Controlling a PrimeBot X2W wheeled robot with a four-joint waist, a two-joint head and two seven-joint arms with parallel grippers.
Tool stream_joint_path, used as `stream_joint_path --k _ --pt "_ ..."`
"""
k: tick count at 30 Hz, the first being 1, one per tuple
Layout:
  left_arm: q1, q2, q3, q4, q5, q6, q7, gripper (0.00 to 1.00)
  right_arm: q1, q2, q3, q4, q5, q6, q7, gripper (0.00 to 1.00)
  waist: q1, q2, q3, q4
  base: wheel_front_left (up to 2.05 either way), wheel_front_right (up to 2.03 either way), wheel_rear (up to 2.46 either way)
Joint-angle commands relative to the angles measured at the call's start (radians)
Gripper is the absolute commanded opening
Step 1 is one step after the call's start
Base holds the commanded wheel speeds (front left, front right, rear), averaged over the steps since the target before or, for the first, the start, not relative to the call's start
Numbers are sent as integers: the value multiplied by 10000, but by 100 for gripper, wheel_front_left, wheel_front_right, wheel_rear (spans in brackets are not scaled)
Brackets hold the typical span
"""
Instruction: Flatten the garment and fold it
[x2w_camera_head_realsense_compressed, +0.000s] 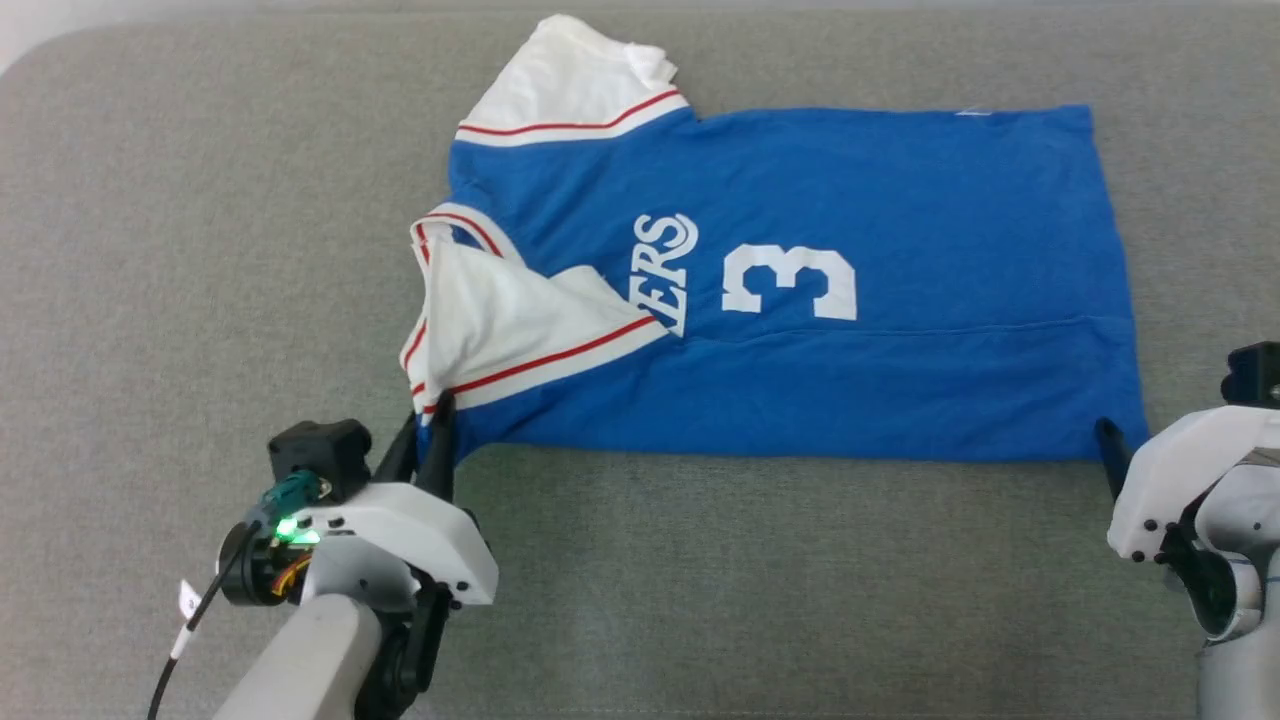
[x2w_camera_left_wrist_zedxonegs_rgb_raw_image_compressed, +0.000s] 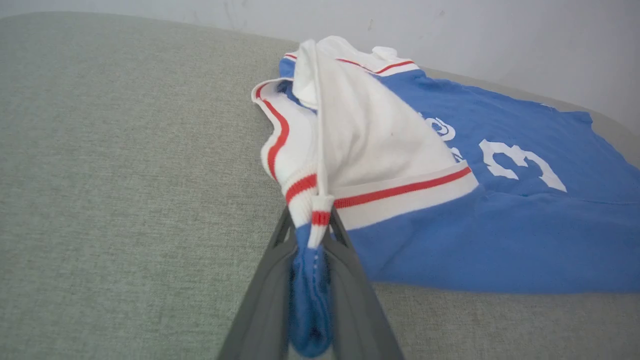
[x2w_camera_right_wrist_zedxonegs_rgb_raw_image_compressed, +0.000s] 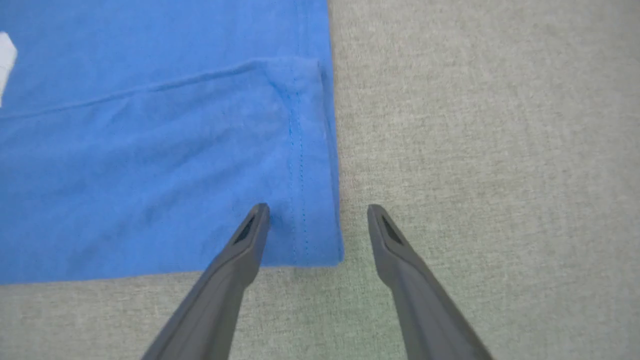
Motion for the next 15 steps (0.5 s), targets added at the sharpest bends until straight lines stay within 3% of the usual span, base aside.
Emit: stream_joint_path --k 1,7,8,9,15 --pt "-12 31 -80 -115 104 40 64 0 -261 47 -140 426 -406 -19 30 100 -2 0 229 207 0 0 0" --pt "-54 -11 -240 -155 116 35 195 0 -500 103 -206 1435 -808 -19 -41 100 -2 0 428 347 0 0 0" --pt "-57 -9 -250 -119 106 30 214 0 -484 107 -123 1554 -807 -19 -45 38 -2 0 438 350 0 0 0" --pt "-64 2 -279 -49 102 12 253 0 -468 110 -71 1651 -774 -19 -76 0 -2 0 420 356 0 0 0" --pt "-10 161 -425 650 29 -216 442 0 -255 51 -121 1792 -779 -19 -392 0 -2 0 -107 256 0 0 0"
